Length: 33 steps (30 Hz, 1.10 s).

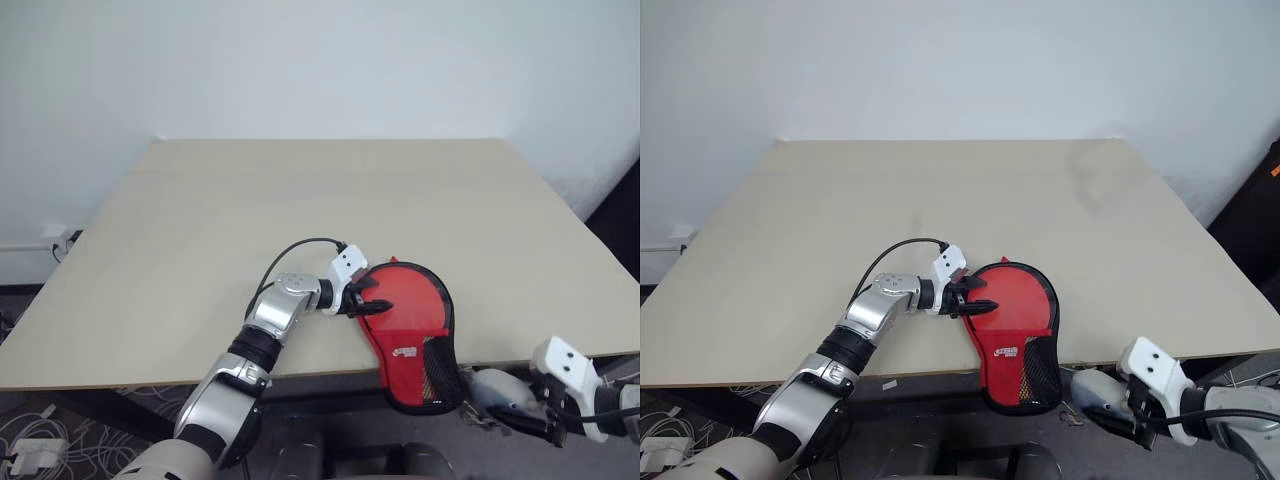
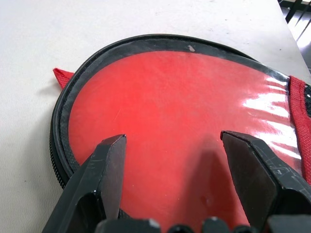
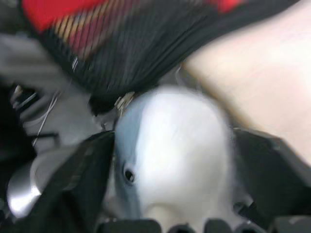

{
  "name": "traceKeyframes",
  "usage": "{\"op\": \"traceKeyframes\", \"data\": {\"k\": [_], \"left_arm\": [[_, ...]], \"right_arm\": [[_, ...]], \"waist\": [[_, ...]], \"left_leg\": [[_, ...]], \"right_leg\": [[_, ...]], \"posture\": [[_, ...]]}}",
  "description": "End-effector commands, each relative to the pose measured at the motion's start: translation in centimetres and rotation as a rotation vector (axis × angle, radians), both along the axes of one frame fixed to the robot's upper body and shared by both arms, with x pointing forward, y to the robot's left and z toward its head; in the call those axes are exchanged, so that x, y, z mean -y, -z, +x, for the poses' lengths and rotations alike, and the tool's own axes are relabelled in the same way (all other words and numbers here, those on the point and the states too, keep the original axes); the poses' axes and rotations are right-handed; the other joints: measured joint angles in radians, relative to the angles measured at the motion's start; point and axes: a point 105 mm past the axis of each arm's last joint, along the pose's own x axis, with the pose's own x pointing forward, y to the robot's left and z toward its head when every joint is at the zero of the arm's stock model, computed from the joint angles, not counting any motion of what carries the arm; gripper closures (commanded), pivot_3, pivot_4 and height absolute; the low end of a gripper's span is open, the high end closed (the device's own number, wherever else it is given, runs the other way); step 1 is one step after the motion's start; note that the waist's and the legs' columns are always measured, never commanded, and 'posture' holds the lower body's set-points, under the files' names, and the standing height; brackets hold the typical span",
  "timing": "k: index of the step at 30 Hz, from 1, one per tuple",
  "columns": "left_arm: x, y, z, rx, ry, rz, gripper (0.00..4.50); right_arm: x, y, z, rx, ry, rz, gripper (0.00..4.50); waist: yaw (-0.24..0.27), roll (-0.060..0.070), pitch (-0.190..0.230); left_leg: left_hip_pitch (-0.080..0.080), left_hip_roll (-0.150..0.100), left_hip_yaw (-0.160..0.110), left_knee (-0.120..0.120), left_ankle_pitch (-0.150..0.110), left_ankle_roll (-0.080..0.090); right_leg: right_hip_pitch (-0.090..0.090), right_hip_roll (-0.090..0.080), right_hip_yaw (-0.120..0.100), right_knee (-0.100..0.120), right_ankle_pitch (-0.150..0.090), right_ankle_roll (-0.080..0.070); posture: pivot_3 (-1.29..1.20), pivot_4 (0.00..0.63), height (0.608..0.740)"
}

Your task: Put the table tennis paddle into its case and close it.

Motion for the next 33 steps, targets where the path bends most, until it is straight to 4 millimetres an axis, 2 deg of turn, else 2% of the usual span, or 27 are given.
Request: {"op": "traceKeyframes", "data": {"k": [1,7,12,16,20,24,29,31,33], "left_arm": [[-0.4,1.3,-0.2,-0.036,-0.005,0.05,1.19],[-0.5,1.0,0.0,-0.026,-0.009,0.041,1.19],[-1.4,-0.7,-0.3,0.001,0.036,-0.021,1.19],[-3.9,-4.4,-0.6,-0.043,0.051,-0.156,1.19],[-7.3,-7.0,-2.3,0.009,0.123,-0.103,1.19],[-9.8,-9.1,-3.3,0.014,0.117,-0.084,1.19],[-13.7,-8.4,-6.6,-0.024,0.121,0.051,1.19],[-14.7,-7.9,-7.3,-0.048,0.095,0.077,1.19],[-15.6,-6.6,-7.9,-0.068,0.053,0.113,1.19]], "right_arm": [[0.2,-3.2,1.6,0.099,0.04,0.087,0.03],[-0.5,-6.3,3.9,0.207,0.078,0.205,0.03],[-1.8,-7.4,6.8,0.282,0.155,0.311,0.03],[-4.1,-6.4,8.9,0.25,0.135,0.361,0.03],[-5.8,-5.7,10.4,0.217,0.058,0.369,0.03],[-6.9,-4.9,11.2,0.192,0.005,0.376,0.03],[-8.6,-4.7,12.1,0.186,-0.072,0.403,0.03],[-9.0,-4.8,12.4,0.189,-0.091,0.413,0.03],[-9.3,-4.7,12.9,0.188,-0.102,0.411,0.03]], "waist": [[0.0,0.0,0.0],[-0.001,0.0,0.0],[-0.01,0.001,0.0],[-0.031,0.002,0.001],[-0.044,0.004,0.002],[-0.04,0.005,0.002],[-0.05,0.007,0.004],[-0.055,0.008,0.005],[-0.051,0.009,0.005]], "left_leg": [[0.0,0.0,0.0,0.0,0.0,0.0],[0.0,0.0,0.0,0.0,0.0,0.0],[0.0,0.0,0.0,0.0,0.0,0.0],[-0.004,0.001,0.002,-0.002,0.0,-0.001],[-0.014,0.001,0.001,-0.001,0.008,-0.006],[-0.014,0.0,0.002,-0.001,0.008,-0.006],[-0.014,0.0,0.003,0.0,0.006,-0.009],[-0.014,0.001,0.003,0.0,0.006,-0.011],[-0.014,0.001,0.002,0.0,0.007,-0.012]], "right_leg": [[0.0,0.0,0.0,0.0,0.0,0.0],[0.0,0.0,0.0,0.0,0.0,0.0],[0.0,0.0,0.0,0.0,0.0,0.0],[-0.006,0.001,0.001,0.001,0.0,0.0],[-0.012,0.003,0.001,0.002,0.001,-0.002],[-0.011,0.003,0.0,0.001,0.001,0.001],[-0.011,0.002,0.001,0.001,0.001,0.001],[-0.012,0.003,0.002,0.002,0.001,0.0],[-0.012,0.003,0.001,0.002,0.002,-0.001]], "posture": [[0.0,0.0,0.724],[0.0,0.0,0.724],[0.0,0.0,0.724],[0.0,0.0,0.724],[0.0,0.0,0.724],[0.0,0.0,0.724],[0.0,0.0,0.724],[0.0,0.0,0.724],[0.0,0.0,0.724]]}}
